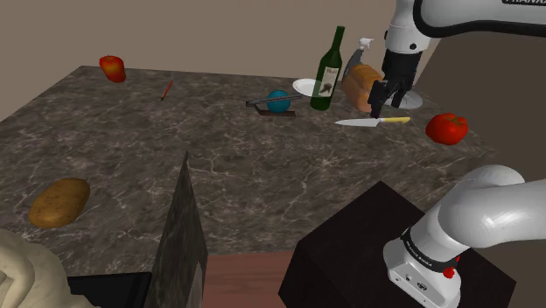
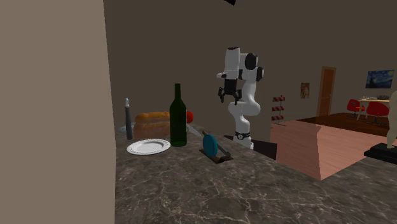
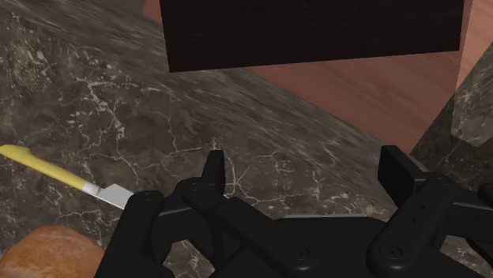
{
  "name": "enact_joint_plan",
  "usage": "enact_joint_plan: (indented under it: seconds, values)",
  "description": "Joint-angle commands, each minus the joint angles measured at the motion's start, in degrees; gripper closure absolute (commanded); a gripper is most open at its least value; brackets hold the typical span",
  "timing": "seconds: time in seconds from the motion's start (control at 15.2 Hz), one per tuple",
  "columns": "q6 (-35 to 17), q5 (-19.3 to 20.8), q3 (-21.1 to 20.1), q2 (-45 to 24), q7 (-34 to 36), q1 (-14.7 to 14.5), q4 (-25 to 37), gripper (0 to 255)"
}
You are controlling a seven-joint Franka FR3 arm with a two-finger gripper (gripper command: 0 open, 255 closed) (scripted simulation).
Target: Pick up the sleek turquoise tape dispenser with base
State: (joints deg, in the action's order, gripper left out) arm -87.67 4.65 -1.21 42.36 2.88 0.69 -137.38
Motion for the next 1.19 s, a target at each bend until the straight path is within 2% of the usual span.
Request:
enact_joint_plan:
  seconds: [0.0,0.59,1.12]
  values:
    - [0.0,0.0,0.0,0.0,0.0,0.0,0.0,0]
    - [-8.9,3.1,4.6,-20.2,-16.5,-2.9,11.7,0]
    - [-12.4,2.8,5.6,-38.0,-30.2,-5.1,26.4,0]
